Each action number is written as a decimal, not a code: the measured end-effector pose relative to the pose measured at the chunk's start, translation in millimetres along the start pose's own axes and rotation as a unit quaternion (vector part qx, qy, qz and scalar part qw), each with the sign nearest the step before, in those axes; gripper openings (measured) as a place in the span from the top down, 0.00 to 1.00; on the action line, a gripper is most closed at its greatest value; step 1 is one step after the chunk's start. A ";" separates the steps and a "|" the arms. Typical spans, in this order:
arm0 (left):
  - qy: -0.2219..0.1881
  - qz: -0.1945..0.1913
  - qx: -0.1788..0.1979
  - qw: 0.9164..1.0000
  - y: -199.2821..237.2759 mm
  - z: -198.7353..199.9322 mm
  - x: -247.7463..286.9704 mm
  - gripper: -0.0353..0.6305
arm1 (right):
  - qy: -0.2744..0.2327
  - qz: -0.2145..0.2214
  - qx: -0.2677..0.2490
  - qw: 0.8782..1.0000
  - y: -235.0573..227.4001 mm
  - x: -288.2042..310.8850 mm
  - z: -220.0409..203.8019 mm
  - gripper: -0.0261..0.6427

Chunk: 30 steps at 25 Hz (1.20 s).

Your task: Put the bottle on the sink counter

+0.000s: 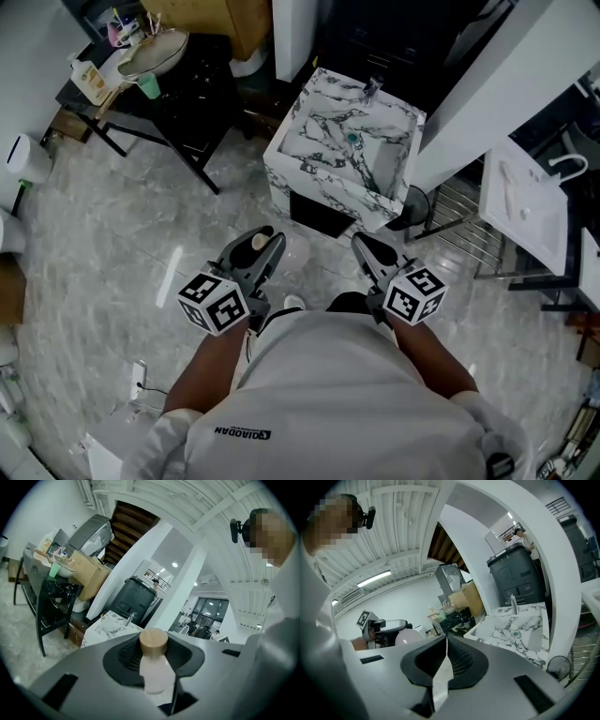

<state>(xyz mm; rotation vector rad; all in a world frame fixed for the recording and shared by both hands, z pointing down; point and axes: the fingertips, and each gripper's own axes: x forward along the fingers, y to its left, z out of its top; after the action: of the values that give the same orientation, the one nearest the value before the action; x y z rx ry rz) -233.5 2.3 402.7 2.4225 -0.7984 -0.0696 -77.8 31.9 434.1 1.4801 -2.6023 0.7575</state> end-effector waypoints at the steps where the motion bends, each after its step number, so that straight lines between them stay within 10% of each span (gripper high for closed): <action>1: 0.001 -0.002 -0.001 1.000 2.2 0.6 0.1 0.75 | -0.001 -0.003 0.000 1.000 0.6 0.9 1.2 0.90; 30: 0.032 -0.014 0.024 0.999 73.3 55.5 114.5 0.75 | -0.041 -0.022 0.025 0.999 -96.3 88.1 64.2 0.90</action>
<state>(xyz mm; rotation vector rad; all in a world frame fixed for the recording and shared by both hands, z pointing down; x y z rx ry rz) -190.7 -137.9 411.1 2.4677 -0.7450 0.0168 -34.2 -106.8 439.7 1.6112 -2.6179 0.7787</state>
